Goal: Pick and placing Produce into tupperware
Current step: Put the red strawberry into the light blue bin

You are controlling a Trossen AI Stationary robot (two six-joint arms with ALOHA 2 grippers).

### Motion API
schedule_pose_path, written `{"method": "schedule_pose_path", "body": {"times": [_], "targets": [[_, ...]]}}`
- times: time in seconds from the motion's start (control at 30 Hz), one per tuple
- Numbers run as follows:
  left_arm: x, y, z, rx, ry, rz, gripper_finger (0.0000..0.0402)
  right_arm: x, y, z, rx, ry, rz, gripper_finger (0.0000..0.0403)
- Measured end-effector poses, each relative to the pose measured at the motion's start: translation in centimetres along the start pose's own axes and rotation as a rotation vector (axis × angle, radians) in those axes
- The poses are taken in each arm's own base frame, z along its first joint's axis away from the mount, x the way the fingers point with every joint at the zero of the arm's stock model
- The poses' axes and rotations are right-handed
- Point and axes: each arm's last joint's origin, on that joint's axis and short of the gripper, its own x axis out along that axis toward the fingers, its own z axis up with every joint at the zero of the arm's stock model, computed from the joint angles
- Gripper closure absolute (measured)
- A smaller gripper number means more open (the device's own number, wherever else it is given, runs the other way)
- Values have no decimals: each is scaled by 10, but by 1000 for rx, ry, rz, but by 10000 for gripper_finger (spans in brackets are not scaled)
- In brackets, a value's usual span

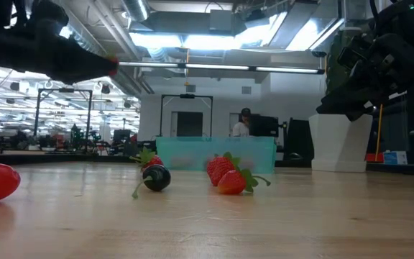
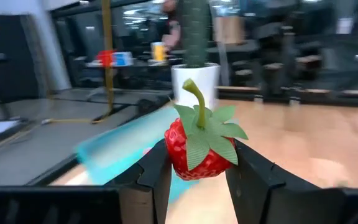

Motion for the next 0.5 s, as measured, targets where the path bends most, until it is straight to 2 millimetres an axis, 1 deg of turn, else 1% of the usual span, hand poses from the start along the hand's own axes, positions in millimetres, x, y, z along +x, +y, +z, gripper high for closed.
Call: {"method": "schedule_pose_path", "body": {"times": [0.07,0.27,0.4,0.5], "targets": [[2,3,-1,5,8,38,281,0,0,0,0,0,0,249],[13,7,-3,1,36,44,281,0,0,0,-7,0,0,249],[32,7,9,23,45,8,281,0,0,0,-23,0,-1,249],[52,9,14,57,99,13,281,0,0,0,-23,0,-1,249]]}}
